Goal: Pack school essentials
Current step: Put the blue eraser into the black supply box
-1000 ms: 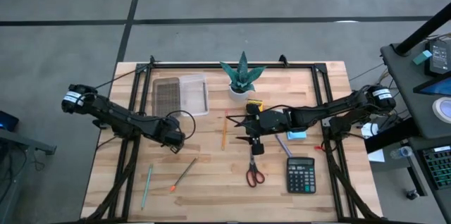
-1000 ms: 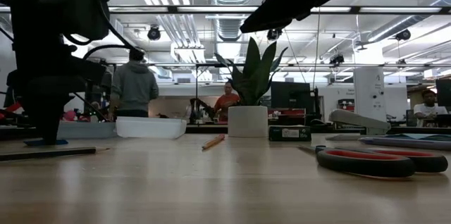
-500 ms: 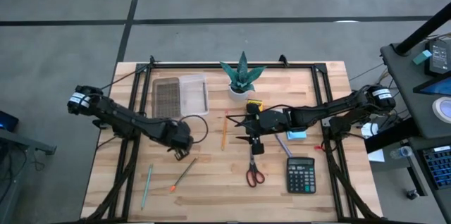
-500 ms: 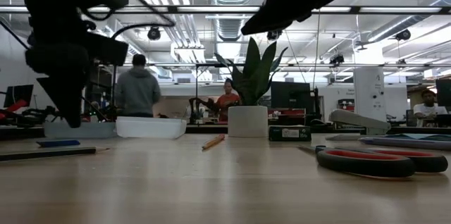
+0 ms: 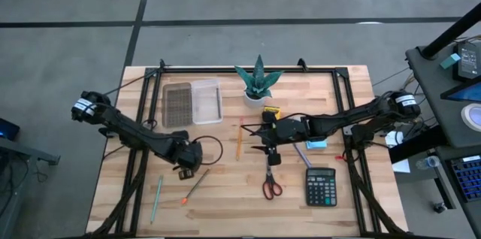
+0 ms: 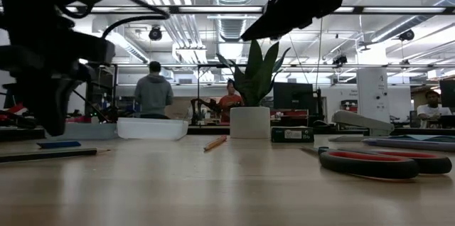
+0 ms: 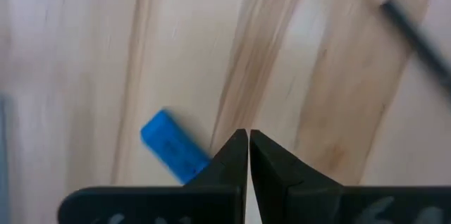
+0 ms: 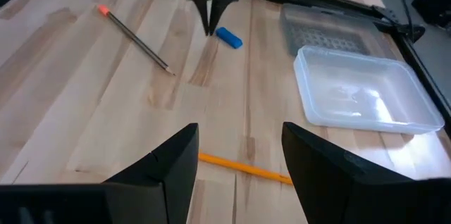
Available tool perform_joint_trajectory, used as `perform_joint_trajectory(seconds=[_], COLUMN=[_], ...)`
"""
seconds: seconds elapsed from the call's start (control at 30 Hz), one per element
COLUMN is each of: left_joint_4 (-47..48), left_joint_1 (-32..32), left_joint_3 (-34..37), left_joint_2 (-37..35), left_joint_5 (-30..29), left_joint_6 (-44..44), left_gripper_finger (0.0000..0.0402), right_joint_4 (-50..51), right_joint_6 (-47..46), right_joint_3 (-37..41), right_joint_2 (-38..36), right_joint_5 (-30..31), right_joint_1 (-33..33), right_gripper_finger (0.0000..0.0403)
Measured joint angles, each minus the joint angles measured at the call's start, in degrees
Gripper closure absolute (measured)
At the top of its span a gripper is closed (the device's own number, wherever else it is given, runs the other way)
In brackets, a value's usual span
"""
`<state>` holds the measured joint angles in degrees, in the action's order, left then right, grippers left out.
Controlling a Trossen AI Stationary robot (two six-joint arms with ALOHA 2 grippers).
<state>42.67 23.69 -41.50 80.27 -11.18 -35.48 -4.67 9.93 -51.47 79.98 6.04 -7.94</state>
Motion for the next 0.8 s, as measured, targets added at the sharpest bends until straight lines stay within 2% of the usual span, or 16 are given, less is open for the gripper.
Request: perform_joint_trajectory(seconds=[0.13,0.27,0.33,0.43,0.53,0.67,0.8], left_joint_4=[1.47,-0.56,0.03,0.94,2.63,2.82,2.56], left_joint_1=[0.89,0.8,0.83,1.03,1.03,1.0,1.0], left_joint_3=[1.27,1.63,1.67,1.67,1.67,1.67,1.73], left_joint_2=[-2.41,-5.1,-6.41,-8.26,-9.28,-8.79,-6.71], left_joint_5=[-0.44,-2.69,-2.99,-0.35,-0.72,-4.26,-2.47], left_joint_6=[-0.13,1.02,5.28,16.21,25.52,27.35,28.5], left_gripper_finger=[0.0401,0.0401,0.0401,0.0401,0.0401,0.0401,0.0382], right_joint_4=[-0.01,-0.34,-0.36,-0.46,-0.36,-0.35,-0.28], right_joint_6=[-0.26,-0.64,0.51,3.55,4.23,4.17,4.11], right_joint_3=[-0.1,-0.56,-0.53,-0.24,0.45,2.45,4.33], right_joint_2=[0.97,0.78,0.14,-0.82,-1.4,-2.29,-3.26], right_joint_5=[0.32,7.13,8.61,8.53,8.28,8.58,8.54], right_joint_1=[1.0,2.42,3.23,3.83,4.51,5.68,6.71], right_gripper_finger=[0.0209,0.0209,0.0209,0.0209,0.0209,0.0209,0.0209])
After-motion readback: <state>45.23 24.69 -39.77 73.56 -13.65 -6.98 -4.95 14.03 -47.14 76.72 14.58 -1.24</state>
